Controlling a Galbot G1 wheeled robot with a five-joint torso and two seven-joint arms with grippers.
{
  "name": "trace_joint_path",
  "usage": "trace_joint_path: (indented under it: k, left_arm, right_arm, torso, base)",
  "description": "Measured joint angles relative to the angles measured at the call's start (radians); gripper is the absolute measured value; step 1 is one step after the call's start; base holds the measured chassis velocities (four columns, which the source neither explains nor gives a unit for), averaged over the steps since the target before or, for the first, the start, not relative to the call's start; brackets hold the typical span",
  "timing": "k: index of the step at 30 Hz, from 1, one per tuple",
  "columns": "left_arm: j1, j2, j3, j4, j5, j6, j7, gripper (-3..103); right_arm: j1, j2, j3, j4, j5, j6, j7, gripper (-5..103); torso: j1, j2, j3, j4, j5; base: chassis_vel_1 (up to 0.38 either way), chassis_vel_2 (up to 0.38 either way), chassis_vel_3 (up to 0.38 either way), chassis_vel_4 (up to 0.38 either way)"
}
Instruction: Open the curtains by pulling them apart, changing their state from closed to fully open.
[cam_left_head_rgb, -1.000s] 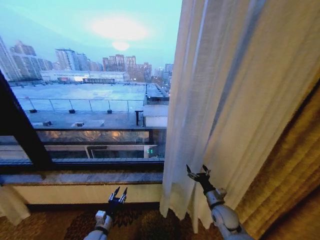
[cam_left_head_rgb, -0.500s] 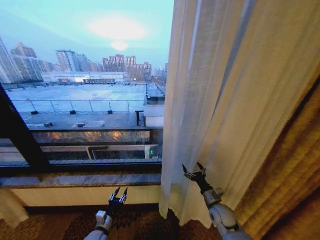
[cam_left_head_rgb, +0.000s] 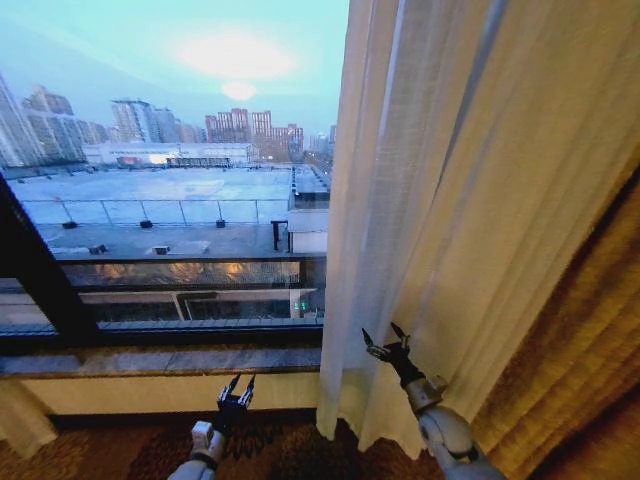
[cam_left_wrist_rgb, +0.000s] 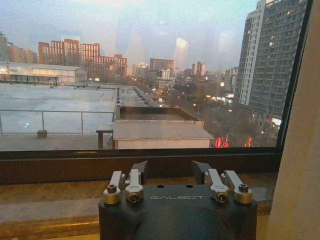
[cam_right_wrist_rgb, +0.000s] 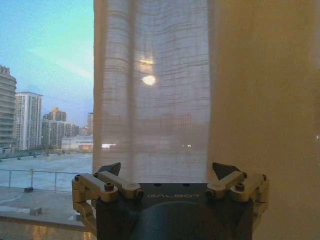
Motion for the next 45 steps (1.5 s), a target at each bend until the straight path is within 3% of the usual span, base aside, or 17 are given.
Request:
trace_joint_path:
  k: [22, 28, 39, 45]
  left_arm:
    - [0.0, 0.0, 0.0, 0.0, 0.0, 0.0, 0.0, 50]
    - [0.0, 0.0, 0.0, 0.0, 0.0, 0.0, 0.0, 50]
    - [0.0, 0.0, 0.0, 0.0, 0.0, 0.0, 0.0, 50]
    - [0.0, 0.0, 0.0, 0.0, 0.0, 0.0, 0.0, 50]
  right_arm:
    - [-0.004, 0.006, 0.005, -0.007, -0.033, 0.009, -0.05, 100]
    - [0.01, 0.013, -0.015, -0.017, -0.054, 0.02, -0.022, 100]
    - [0.141, 0.045, -0.094, -0.14, -0.104, -0.009, 0.131, 100]
    - [0.226, 0.062, -0.118, -0.236, -0.109, -0.011, 0.149, 100]
  torso:
    - [0.0, 0.0, 0.0, 0.0, -0.0002]
    - [0.0, 0.0, 0.0, 0.0002, -0.0007]
    - [0.0, 0.0, 0.0, -0.0001, 0.0]
    - [0.0, 0.0, 0.0, 0.0003, -0.0004]
  base:
    - [0.022, 0.018, -0.024, -0.02]
    - [0.103, 0.083, -0.117, -0.075]
    - [0.013, 0.009, -0.01, -0.011]
    - [0.0, 0.0, 0.0, 0.0]
